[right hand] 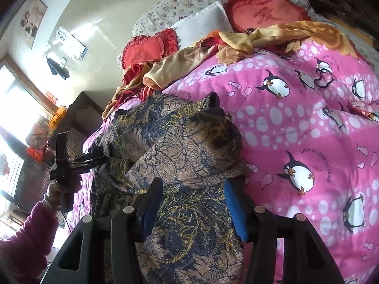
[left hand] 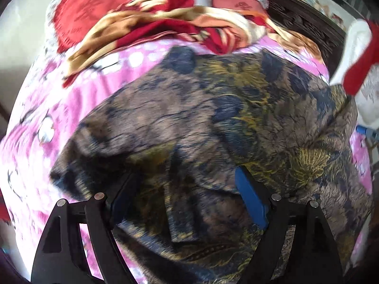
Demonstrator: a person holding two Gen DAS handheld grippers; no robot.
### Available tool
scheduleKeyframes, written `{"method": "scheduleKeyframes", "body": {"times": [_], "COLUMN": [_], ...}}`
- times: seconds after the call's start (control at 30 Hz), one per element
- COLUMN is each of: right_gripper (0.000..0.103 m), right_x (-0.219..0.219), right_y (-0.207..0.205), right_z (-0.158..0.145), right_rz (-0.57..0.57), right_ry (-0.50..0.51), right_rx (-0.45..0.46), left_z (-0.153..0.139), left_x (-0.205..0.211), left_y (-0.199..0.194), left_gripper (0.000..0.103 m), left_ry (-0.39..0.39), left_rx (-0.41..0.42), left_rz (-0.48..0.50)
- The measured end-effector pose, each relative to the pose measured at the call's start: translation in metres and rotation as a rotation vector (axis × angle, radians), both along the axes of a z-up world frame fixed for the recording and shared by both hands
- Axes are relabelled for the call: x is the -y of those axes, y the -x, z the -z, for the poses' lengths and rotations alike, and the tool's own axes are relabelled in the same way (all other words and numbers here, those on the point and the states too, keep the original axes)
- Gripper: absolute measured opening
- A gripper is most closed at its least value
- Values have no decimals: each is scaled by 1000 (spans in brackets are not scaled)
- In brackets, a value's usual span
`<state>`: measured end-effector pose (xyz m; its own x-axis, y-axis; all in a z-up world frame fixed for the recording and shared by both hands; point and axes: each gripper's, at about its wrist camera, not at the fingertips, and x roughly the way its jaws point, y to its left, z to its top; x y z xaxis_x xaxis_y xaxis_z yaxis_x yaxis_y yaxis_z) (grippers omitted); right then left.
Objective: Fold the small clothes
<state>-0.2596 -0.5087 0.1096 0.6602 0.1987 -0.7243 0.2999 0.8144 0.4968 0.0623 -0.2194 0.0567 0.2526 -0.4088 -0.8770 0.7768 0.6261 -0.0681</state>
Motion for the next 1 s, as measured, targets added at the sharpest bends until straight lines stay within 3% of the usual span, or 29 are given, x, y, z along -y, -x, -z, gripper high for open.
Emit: {"method": "scheduleKeyframes", "body": {"times": [0.03,0.07,0.1,0.17,0.27,0.47,0.57,0.67,0.8,0.83,0.9,0.93,1.0], "right_gripper": [52,52,52,52,52,52,52,52,52,52,52,52,52], "right_x": [0,-1,-1,0,0,-5,-10,-13,-1,6,17,20,19], "right_y": [0,0,1,2,6,8,6,7,9,10,10,9,6], "right_z": [0,-1,-1,-2,-4,-13,-16,-15,-8,-5,0,3,3], "right_rz": [-1,-2,-1,4,11,15,5,-14,61,91,129,135,136], "right_ry": [2,7,12,13,18,80,74,37,5,-32,-96,-113,-102], "right_rx": [0,-2,-3,-1,10,40,54,64,54,59,66,62,54], "left_z": [-1,-1,-2,-9,-37,-120,-156,-174,-154,-141,-109,-87,-57], "left_x": [7,12,16,18,0,-52,-73,-86,-80,-75,-67,-61,-51], "left_y": [5,6,9,11,14,24,35,40,43,40,34,29,27], "left_gripper": [76,59,50,13,5,1,1,1,2,7,29,45,47], "left_ry": [-12,-18,-26,-41,45,297,348,363,278,252,197,175,131], "left_rx": [22,34,45,86,91,98,179,199,185,144,60,13,-9], "left_rz": [22,39,46,20,-33,-167,-210,-222,-199,-194,-202,-203,-184]}}
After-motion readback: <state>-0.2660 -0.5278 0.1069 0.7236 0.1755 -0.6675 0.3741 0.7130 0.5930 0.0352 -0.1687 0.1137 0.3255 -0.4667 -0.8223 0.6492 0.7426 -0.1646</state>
